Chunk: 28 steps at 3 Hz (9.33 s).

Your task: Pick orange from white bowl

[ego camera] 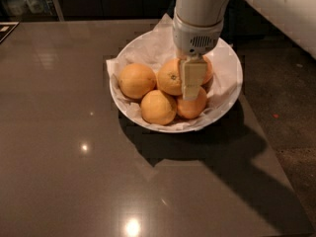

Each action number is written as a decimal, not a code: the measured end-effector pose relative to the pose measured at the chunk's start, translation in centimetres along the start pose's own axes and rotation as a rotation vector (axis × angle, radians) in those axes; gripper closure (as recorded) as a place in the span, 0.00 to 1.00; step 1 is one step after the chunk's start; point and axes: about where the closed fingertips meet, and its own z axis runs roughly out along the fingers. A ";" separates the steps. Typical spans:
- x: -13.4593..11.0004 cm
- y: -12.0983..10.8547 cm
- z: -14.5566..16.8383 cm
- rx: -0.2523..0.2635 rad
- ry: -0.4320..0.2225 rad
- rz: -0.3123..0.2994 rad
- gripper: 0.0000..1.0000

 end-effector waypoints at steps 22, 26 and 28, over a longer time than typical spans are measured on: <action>4.6 -3.7 -5.5 0.244 0.092 0.525 0.00; 5.7 -5.3 -5.0 0.144 -0.115 0.542 0.14; 5.2 -5.8 -3.0 0.102 -0.093 0.526 0.26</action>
Offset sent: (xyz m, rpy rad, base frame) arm 0.0002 0.0003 -0.0004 -0.0005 0.0006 0.0010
